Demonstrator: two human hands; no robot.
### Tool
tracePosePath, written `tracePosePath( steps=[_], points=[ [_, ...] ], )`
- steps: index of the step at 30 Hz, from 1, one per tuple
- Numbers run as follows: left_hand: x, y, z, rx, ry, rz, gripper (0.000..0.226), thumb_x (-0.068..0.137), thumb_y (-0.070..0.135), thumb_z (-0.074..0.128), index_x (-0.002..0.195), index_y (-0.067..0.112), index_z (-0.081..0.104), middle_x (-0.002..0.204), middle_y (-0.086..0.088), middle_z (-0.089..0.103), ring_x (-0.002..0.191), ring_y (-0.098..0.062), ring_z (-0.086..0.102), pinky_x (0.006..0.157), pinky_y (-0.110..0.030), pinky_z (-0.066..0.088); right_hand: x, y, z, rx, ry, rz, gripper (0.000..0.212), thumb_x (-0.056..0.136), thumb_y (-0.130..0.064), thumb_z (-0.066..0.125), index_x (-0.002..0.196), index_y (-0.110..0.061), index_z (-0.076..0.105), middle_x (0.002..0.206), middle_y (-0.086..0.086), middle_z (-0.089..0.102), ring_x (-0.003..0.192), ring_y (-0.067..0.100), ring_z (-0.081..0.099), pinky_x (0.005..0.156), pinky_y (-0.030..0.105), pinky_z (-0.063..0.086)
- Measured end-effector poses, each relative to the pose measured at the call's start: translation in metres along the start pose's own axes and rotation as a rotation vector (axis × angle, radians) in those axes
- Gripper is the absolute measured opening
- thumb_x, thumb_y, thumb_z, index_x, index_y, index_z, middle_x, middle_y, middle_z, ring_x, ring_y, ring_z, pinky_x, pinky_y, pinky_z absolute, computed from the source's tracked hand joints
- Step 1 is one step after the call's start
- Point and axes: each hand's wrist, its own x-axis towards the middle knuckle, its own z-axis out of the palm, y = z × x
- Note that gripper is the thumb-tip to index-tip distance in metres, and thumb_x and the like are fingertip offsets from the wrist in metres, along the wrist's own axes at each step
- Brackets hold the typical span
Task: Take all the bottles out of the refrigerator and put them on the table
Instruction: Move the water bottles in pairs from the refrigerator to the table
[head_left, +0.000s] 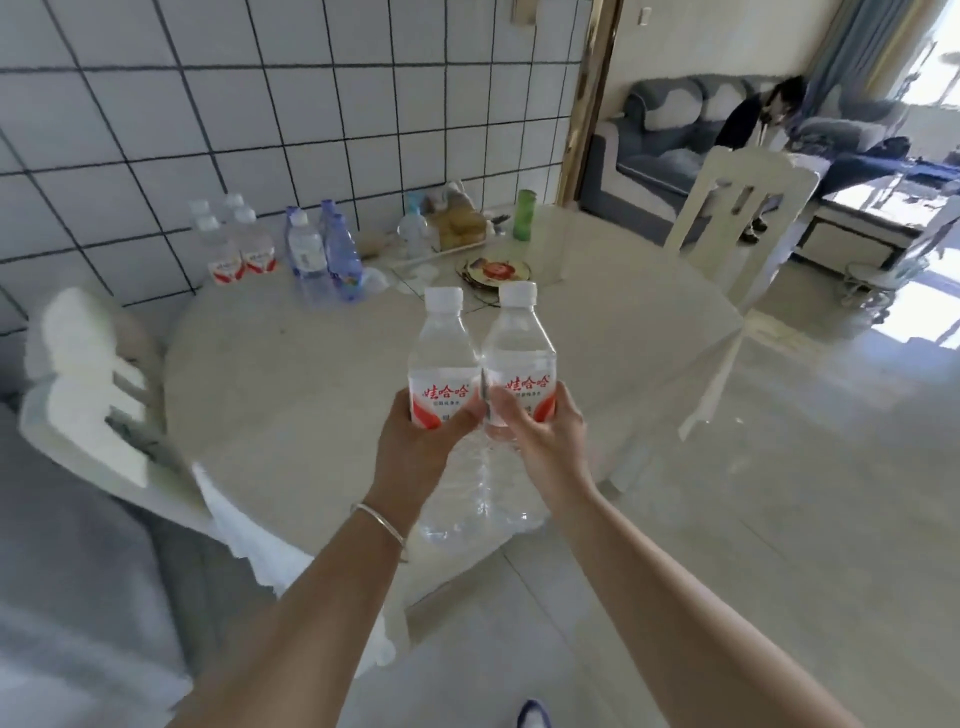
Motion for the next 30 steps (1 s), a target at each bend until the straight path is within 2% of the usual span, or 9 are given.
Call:
tracePosePath(
  steps=[2,6,11,13,17,21,24,26,30],
  points=[
    [0.028,0.001,0.013,-0.01,0.06,-0.015,0.07,0.051,0.059,0.079,0.108,0.022,0.063,0.098,-0.005,0.074,0.091,-0.026,0.071,0.077,-0.044,0.057,0.038,0.001,0.0,0.005,-0.078,0.02,0.059,0.05,-0.062,0.078,0.089,-0.022,0.059,0.089,0.009,0.071,0.085,0.03,0.069,0.074,0.056,0.056],
    [0.074,0.003,0.03,-0.074,0.172,-0.002,0.064,0.056,0.053,0.08,0.109,0.022,0.064,0.099,-0.004,0.074,0.091,-0.023,0.072,0.084,-0.049,0.057,0.1,0.0,0.004,-0.033,-0.219,0.011,0.051,0.052,-0.06,0.073,0.089,-0.028,0.059,0.085,0.0,0.072,0.081,0.017,0.07,0.077,0.046,0.058],
    [0.117,-0.004,0.024,-0.097,0.298,-0.059,0.066,0.052,0.052,0.081,0.108,0.021,0.064,0.099,-0.003,0.075,0.092,-0.023,0.072,0.081,-0.043,0.058,0.156,0.009,0.038,-0.045,-0.371,0.052,0.051,0.052,-0.061,0.073,0.09,-0.03,0.059,0.087,-0.001,0.071,0.081,0.017,0.07,0.076,0.045,0.059],
    [0.137,-0.011,0.014,-0.103,0.353,-0.083,0.065,0.051,0.052,0.081,0.106,0.023,0.064,0.098,-0.001,0.075,0.091,-0.023,0.072,0.081,-0.046,0.058,0.174,0.013,0.058,-0.06,-0.426,0.061,0.049,0.051,-0.061,0.073,0.087,-0.031,0.058,0.085,-0.001,0.071,0.08,0.018,0.07,0.076,0.046,0.058],
    [0.182,-0.021,-0.017,-0.121,0.421,-0.108,0.064,0.051,0.053,0.082,0.106,0.024,0.065,0.097,0.0,0.075,0.09,-0.022,0.072,0.082,-0.05,0.058,0.209,0.02,0.107,-0.113,-0.5,0.053,0.035,0.063,-0.047,0.078,0.085,-0.031,0.056,0.082,-0.003,0.07,0.078,0.016,0.069,0.077,0.044,0.058],
    [0.228,-0.025,-0.061,-0.15,0.461,-0.098,0.065,0.055,0.047,0.085,0.111,0.023,0.063,0.099,-0.001,0.075,0.09,-0.021,0.072,0.075,-0.038,0.059,0.243,0.023,0.168,-0.142,-0.572,0.052,0.048,0.057,-0.056,0.077,0.092,-0.029,0.057,0.085,0.001,0.071,0.08,0.02,0.069,0.077,0.047,0.057],
    [0.263,-0.023,-0.098,-0.175,0.457,-0.067,0.06,0.062,0.041,0.085,0.113,0.021,0.062,0.097,-0.001,0.074,0.087,-0.018,0.072,0.064,-0.023,0.054,0.268,0.019,0.217,-0.164,-0.617,0.038,0.049,0.055,-0.056,0.078,0.092,-0.03,0.058,0.081,-0.004,0.071,0.078,0.013,0.069,0.075,0.041,0.058],
    [0.285,-0.022,-0.123,-0.155,0.455,-0.051,0.064,0.06,0.044,0.084,0.115,0.021,0.062,0.099,-0.002,0.074,0.088,-0.018,0.072,0.065,-0.023,0.055,0.282,0.017,0.25,-0.179,-0.64,0.018,0.047,0.055,-0.055,0.079,0.089,-0.031,0.057,0.079,-0.008,0.07,0.074,0.006,0.067,0.07,0.033,0.057],
    [0.325,-0.031,-0.164,-0.155,0.494,-0.02,0.064,0.064,0.031,0.08,0.122,0.016,0.057,0.11,-0.007,0.071,0.097,-0.022,0.07,0.078,-0.035,0.06,0.305,0.019,0.305,-0.199,-0.68,-0.012,0.062,0.045,-0.066,0.071,0.096,-0.033,0.058,0.081,-0.014,0.07,0.074,-0.003,0.065,0.063,0.018,0.051]
  ],
)
